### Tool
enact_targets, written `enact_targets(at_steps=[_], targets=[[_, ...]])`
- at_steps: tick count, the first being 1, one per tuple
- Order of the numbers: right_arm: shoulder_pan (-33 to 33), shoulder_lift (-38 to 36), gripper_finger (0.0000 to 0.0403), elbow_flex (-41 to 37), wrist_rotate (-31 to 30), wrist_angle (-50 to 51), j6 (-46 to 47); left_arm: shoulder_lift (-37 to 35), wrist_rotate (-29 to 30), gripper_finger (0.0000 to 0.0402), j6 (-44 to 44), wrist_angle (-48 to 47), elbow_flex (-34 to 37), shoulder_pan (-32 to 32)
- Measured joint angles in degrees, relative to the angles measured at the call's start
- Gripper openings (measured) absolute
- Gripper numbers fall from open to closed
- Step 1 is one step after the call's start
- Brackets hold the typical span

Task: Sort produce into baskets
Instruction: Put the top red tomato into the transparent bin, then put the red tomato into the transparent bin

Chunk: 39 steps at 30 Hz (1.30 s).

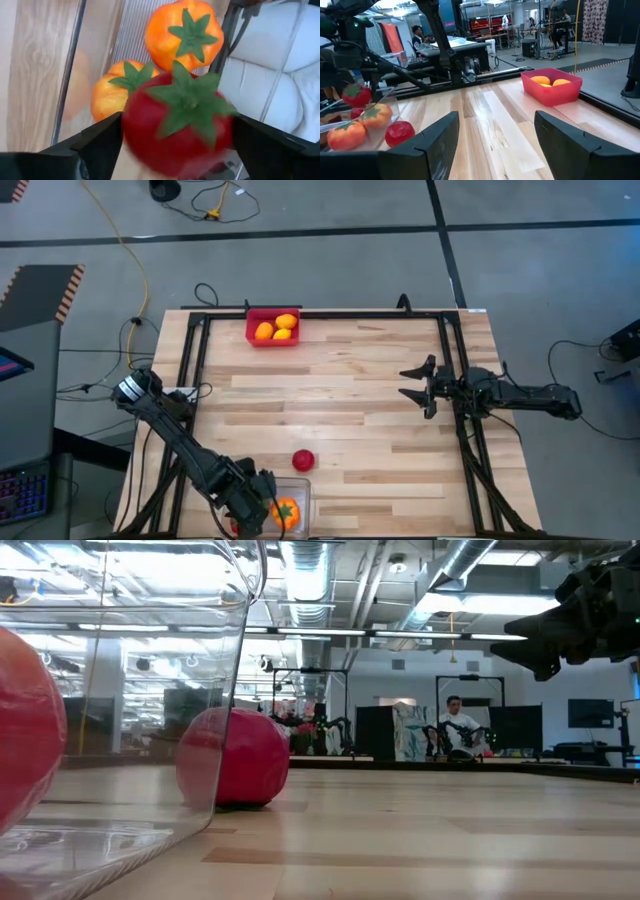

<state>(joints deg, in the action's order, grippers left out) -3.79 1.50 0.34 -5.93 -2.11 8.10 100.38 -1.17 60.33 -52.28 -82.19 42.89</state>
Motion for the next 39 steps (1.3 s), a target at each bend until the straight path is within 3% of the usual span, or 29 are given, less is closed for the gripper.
enact_targets(at_steps=[10, 21, 31, 39], targets=[[0.0, 0.0, 0.0286, 0.0, 0.0, 0.0, 0.0, 0.0, -3.2, 0.037, -2.3, 2.6, -0.4, -1.8], [0.0, 0.0, 0.0286, 0.0, 0.0, 0.0, -0.1, 0.0, -5.6, 0.0371, -3.5, 2.8, -4.4, -12.1], [0.0, 0.0, 0.0286, 0.0, 0.0, 0.0, -0.1, 0.0, -5.8, 0.0371, 9.7, 2.7, -4.7, -24.1], [0.0, 0.0, 0.0286, 0.0, 0.0, -0.1, -0.1, 0.0, -6.1, 0.0371, 15.7, 2.6, -2.6, -28.8]])
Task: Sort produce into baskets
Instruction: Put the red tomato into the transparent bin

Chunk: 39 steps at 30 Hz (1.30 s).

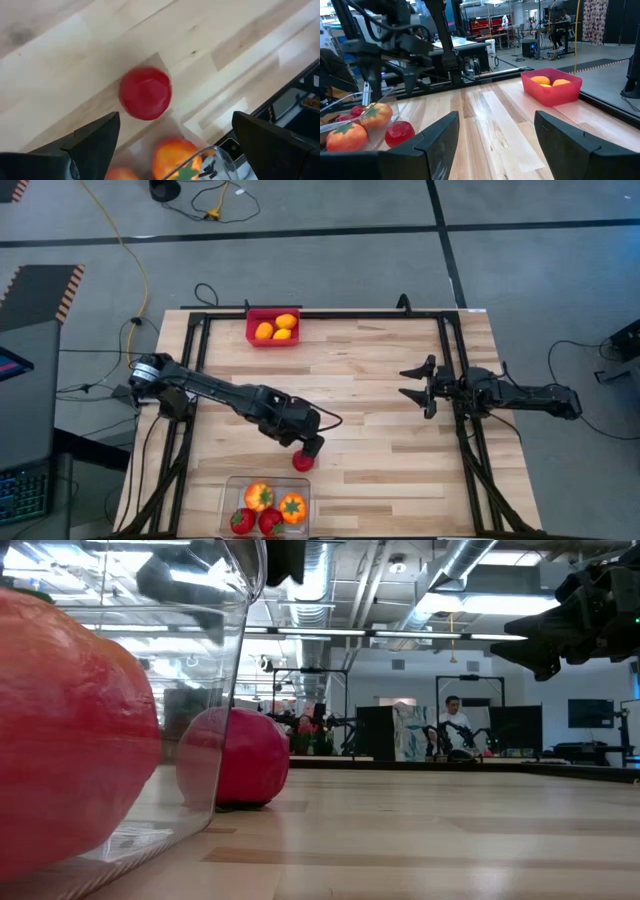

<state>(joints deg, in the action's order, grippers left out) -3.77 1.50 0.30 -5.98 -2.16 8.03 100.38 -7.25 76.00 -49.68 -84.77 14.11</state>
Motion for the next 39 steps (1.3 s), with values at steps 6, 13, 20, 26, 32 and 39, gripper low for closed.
enact_targets(at_steps=[6, 13, 20, 26, 32, 39], targets=[[0.0, 0.0, 0.0286, 0.0, 0.0, 0.0, 0.0, 0.0, 0.5, 0.0371, 2.5, 1.1, 2.6, -0.2], [0.0, 0.0, 0.0286, 0.0, 0.0, 0.0, 0.0, 0.0, -0.1, 0.0371, 3.6, 7.6, 7.8, -0.2], [0.0, 0.0, 0.0286, 0.0, 0.0, 0.0, 0.0, 0.0, -3.2, 0.0371, 5.9, 15.1, 13.3, 0.0], [0.0, 0.0, 0.0286, 0.0, 0.0, 0.0, 0.0, 0.0, -4.1, 0.0371, 7.5, 21.0, 17.5, 0.5], [0.0, 0.0, 0.0286, 0.0, 0.0, 0.0, 0.0, 0.0, -4.5, 0.0371, 8.3, 26.0, 20.7, 0.5], [0.0, 0.0, 0.0286, 0.0, 0.0, 0.0, 0.0, 2.2, -5.4, 0.0371, 7.7, 27.9, 21.1, 0.6]])
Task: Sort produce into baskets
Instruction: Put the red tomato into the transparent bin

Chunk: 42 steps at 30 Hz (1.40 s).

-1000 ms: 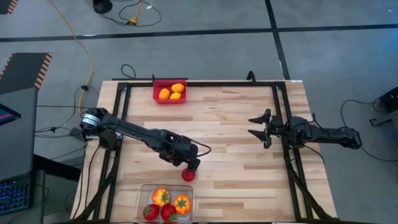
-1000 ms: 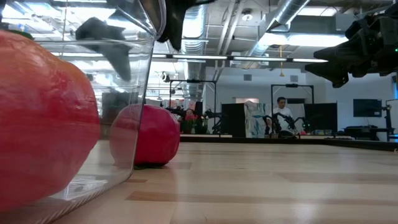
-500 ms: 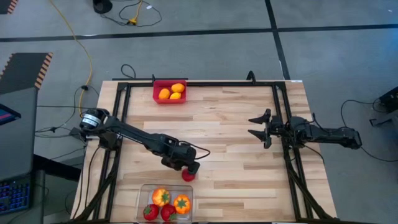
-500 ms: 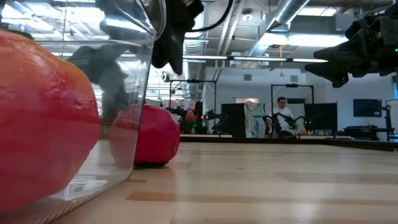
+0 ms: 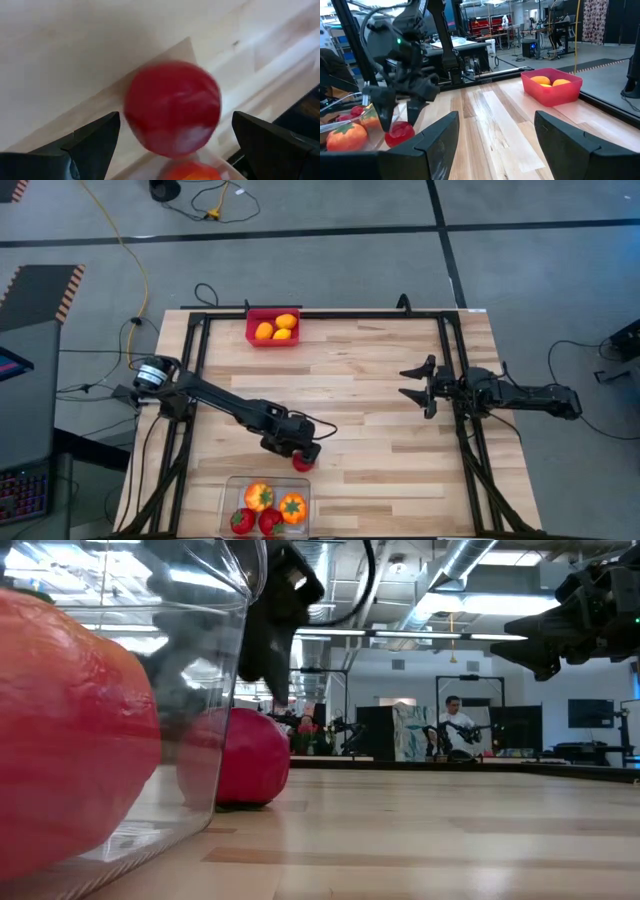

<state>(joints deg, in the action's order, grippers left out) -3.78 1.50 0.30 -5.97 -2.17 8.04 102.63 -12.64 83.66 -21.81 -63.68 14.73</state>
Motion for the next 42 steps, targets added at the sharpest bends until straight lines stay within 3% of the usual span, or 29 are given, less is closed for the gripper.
enact_targets(at_steps=[6, 20, 32, 42], targets=[[0.0, 0.0, 0.0286, 0.0, 0.0, 0.0, 0.0, 4.1, -6.1, 0.0371, 0.1, 4.2, 0.0, -0.1], [0.0, 0.0, 0.0286, 0.0, 0.0, 0.0, 0.0, 4.4, -3.3, 0.0368, -1.5, 4.3, -0.1, -0.3], [0.0, 0.0, 0.0286, 0.0, 0.0, 0.0, 0.0, 4.4, -3.6, 0.0289, -3.7, 4.2, -0.1, -0.3], [0.0, 0.0, 0.0286, 0.0, 0.1, 0.0, 0.0, 1.8, -4.0, 0.0284, -7.2, 3.3, -0.1, -0.8]])
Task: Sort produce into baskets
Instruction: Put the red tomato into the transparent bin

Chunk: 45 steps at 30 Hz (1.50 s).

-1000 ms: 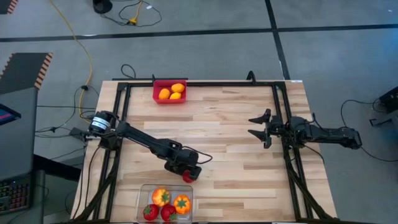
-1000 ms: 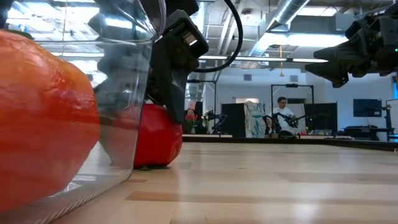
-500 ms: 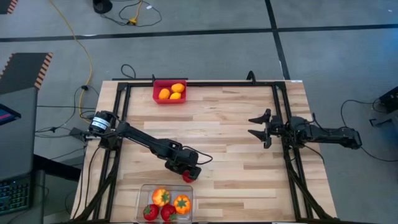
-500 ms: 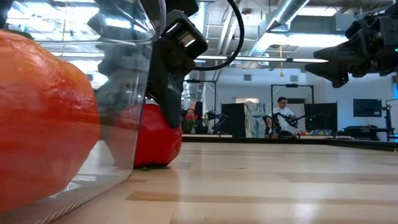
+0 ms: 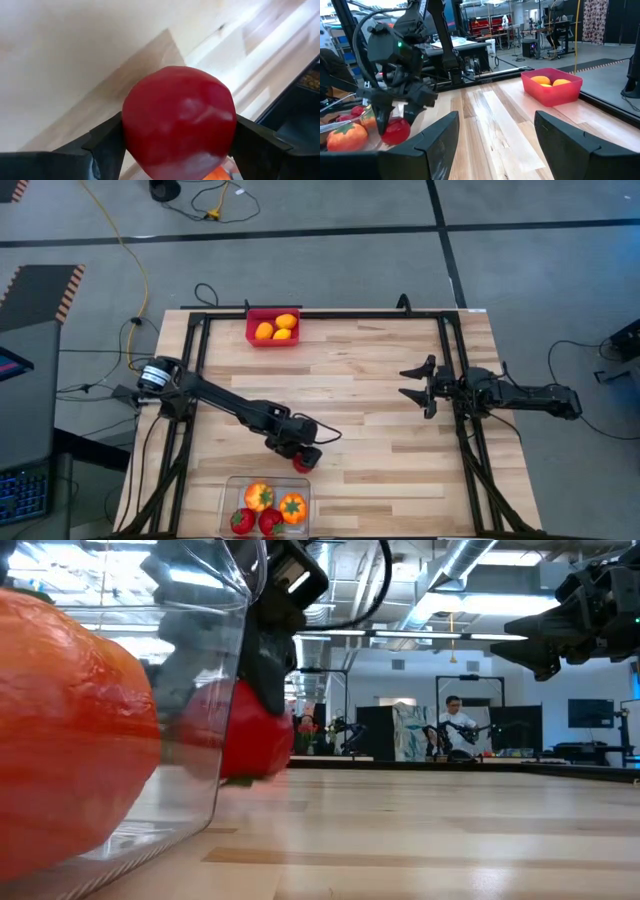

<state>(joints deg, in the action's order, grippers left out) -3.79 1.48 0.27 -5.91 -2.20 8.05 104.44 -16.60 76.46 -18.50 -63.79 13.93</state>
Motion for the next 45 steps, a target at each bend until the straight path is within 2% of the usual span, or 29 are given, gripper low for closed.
enact_targets(at_steps=[12, 22, 33, 38, 45], targets=[[0.0, 0.0, 0.0286, 0.0, 0.0, 0.0, 0.0, -9.9, 5.7, 0.0284, -6.2, -6.0, 0.0, 0.2], [0.0, 0.0, 0.0286, 0.0, 0.0, 0.0, 0.0, -17.8, 6.6, 0.0286, -9.4, -8.5, 0.0, 6.6], [0.0, 0.0, 0.0286, 0.0, 0.0, 0.0, 0.0, -18.6, 7.4, 0.0287, -6.7, -2.1, 0.0, 18.6], [0.0, 0.0, 0.0286, 0.0, 0.0, 0.0, 0.0, -18.1, 12.4, 0.0287, -3.7, -2.7, 0.0, 22.8], [0.0, 0.0, 0.0286, 0.0, 0.0, 0.0, 0.0, -18.1, 19.7, 0.0287, 0.0, -4.5, 0.0, 24.9]])
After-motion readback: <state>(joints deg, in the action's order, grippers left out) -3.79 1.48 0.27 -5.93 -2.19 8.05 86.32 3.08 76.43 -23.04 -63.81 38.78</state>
